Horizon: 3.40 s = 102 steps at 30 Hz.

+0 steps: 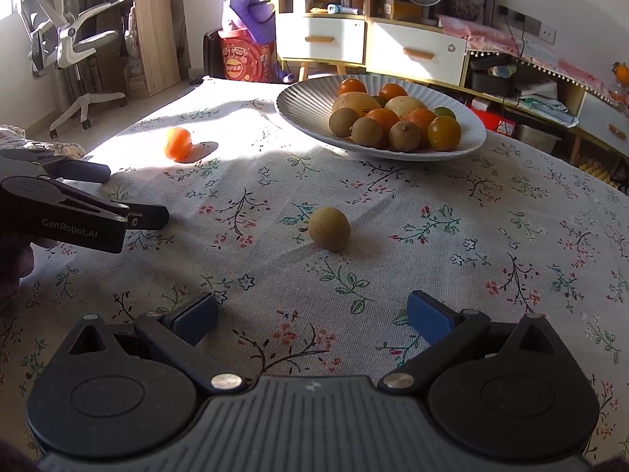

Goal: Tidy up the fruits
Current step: 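Withdraw both tools toward the last orange tomato and brown fruit, then grasp the orange tomato with the left tool while the right tool grasps the brown fruit, then carry both fruits onto the white plate and open both tools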

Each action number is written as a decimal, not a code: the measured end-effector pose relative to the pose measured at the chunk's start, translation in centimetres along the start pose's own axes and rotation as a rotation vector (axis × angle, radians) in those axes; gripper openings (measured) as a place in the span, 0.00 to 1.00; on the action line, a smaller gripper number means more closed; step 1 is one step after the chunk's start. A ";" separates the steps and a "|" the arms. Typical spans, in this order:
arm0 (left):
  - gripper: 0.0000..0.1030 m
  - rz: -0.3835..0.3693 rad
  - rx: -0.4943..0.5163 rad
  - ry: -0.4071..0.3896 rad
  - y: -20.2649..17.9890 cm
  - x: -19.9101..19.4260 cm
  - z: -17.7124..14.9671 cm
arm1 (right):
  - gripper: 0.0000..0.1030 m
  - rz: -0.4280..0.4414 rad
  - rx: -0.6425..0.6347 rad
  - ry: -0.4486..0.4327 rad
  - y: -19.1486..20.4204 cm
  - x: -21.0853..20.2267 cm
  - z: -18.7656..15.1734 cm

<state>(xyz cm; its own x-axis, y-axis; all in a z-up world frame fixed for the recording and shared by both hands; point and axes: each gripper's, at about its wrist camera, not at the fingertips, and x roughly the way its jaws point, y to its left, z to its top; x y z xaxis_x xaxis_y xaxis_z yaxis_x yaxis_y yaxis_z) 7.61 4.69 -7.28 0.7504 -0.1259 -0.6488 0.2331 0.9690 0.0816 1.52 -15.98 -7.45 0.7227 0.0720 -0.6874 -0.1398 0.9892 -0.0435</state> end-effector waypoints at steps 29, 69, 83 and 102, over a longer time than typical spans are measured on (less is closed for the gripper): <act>0.45 0.052 -0.105 -0.013 0.1 2.6 3.3 | 0.60 -0.005 0.078 -0.017 -1.2 1.3 3.0; 0.17 -0.044 -0.160 -0.029 0.1 2.8 4.6 | 0.21 0.038 0.112 -0.051 -2.1 0.8 4.2; 0.17 -0.124 -0.197 -0.049 -1.4 1.1 6.2 | 0.21 0.050 0.214 -0.092 -3.9 -0.1 5.6; 0.17 -0.173 -0.246 -0.091 -2.9 4.1 9.9 | 0.21 0.030 0.328 -0.155 -9.3 1.3 10.2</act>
<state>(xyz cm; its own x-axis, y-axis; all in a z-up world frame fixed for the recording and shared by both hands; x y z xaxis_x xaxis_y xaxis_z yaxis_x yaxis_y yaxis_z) 16.13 -0.78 -2.65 0.7675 -0.3011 -0.5659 0.2136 0.9525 -0.2170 10.66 -23.75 -0.51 0.8191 0.0947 -0.5658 0.0445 0.9728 0.2272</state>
